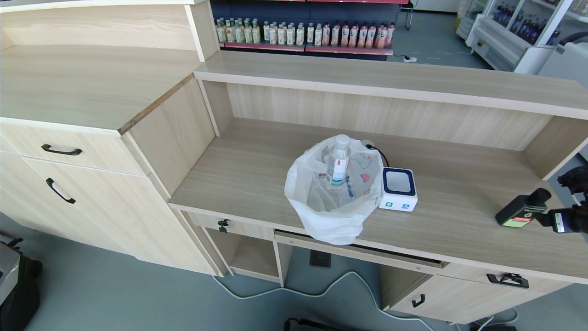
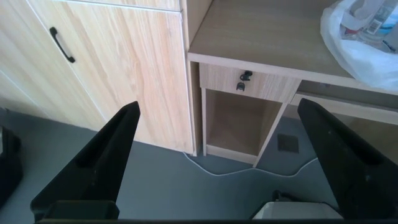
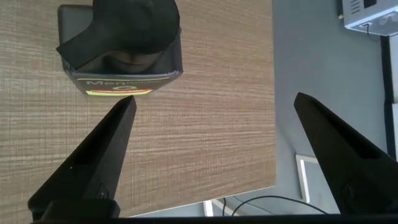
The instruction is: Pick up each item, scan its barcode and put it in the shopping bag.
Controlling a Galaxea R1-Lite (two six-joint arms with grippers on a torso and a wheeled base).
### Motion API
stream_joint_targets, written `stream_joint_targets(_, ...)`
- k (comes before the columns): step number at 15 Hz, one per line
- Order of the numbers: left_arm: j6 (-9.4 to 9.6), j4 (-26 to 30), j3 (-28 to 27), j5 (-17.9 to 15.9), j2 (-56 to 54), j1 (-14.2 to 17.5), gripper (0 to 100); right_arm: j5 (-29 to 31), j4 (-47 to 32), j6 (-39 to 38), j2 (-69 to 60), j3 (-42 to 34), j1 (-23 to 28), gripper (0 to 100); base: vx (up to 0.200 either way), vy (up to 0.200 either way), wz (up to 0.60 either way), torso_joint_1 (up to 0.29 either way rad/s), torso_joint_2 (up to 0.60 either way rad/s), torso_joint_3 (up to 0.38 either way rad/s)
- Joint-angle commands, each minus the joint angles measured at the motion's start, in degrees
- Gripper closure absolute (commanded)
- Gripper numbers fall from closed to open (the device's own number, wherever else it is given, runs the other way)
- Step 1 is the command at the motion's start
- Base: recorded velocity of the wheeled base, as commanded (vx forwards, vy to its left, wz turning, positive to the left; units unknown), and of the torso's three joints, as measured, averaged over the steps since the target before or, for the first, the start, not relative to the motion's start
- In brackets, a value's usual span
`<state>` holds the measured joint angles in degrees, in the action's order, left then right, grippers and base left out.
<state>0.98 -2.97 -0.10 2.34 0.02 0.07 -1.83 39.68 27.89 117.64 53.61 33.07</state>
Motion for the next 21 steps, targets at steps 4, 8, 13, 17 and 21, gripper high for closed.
stream_joint_targets(4, -0.01, 0.0, 0.0, 0.1, 0.0, 0.0, 0, 0.0, 2.8, -0.4, 2.4, 1.1, -1.3, 0, 0.000, 0.000, 0.00, 0.000, 0.00, 0.000)
stream_joint_targets(8, -0.01, 0.0, 0.0, 0.0, 0.0, 0.1, 0, 0.0, 2.8, -1.2, 3.1, 1.8, -2.9, 0, 0.000, 0.000, 0.00, 0.000, 0.00, 0.000)
stream_joint_targets(13, -0.01, 0.0, 0.0, 0.0, 0.0, 0.0, 0, 0.0, 4.1, -4.1, 4.4, 1.9, -5.7, 0, 0.000, 0.000, 0.00, 0.000, 0.00, 0.000)
stream_joint_targets(17, -0.01, 0.0, 0.0, 0.1, 0.0, 0.0, 0, 0.0, 7.3, -7.2, 6.6, 2.6, -7.6, 0, 0.000, 0.000, 0.00, 0.000, 0.00, 0.000)
stream_joint_targets(21, -0.01, 0.0, 0.0, 0.1, 0.0, 0.0, 0, -0.1, 9.1, -7.1, 8.6, 3.5, -7.9, 0, 0.000, 0.000, 0.00, 0.000, 0.00, 0.000)
